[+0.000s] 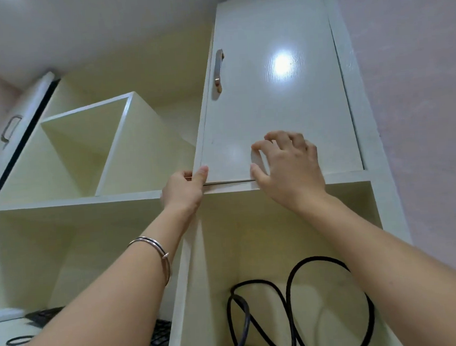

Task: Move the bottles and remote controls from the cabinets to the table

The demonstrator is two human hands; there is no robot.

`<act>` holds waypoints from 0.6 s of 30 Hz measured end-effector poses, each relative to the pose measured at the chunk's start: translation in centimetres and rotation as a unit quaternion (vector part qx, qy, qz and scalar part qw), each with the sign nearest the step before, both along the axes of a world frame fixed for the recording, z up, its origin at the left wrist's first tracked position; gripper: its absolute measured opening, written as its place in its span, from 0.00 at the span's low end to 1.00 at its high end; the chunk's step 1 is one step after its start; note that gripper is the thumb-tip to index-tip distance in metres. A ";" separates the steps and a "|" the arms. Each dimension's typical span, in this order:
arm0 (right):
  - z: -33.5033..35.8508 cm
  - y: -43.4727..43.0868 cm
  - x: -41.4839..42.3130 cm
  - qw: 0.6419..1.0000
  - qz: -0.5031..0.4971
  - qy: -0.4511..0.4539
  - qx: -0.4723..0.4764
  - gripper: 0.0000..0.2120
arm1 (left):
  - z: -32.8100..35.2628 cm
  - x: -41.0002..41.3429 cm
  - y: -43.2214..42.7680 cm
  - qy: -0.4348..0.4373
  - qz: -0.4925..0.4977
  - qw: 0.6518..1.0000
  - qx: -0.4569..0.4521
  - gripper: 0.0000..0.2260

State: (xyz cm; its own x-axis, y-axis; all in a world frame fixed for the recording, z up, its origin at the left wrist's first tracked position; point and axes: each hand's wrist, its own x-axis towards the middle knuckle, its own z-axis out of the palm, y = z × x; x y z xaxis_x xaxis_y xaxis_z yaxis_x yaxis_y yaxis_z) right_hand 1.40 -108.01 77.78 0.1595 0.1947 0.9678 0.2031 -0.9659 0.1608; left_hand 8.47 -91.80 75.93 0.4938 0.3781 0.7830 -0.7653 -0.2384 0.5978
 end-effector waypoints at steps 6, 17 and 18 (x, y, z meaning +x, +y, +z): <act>-0.3 0.2 0.2 0.998 -0.062 0.016 -0.025 0.19 | 0.8 1.1 -0.3 0.065 0.049 0.997 0.011 0.23; -0.7 -0.2 -1.0 0.986 -0.100 0.103 -0.079 0.23 | -0.5 -1.4 1.1 0.070 0.033 0.989 0.127 0.08; -1.1 -0.5 -1.7 0.988 -0.086 0.106 -0.065 0.22 | -1.0 -2.2 1.3 0.072 0.043 0.985 0.154 0.11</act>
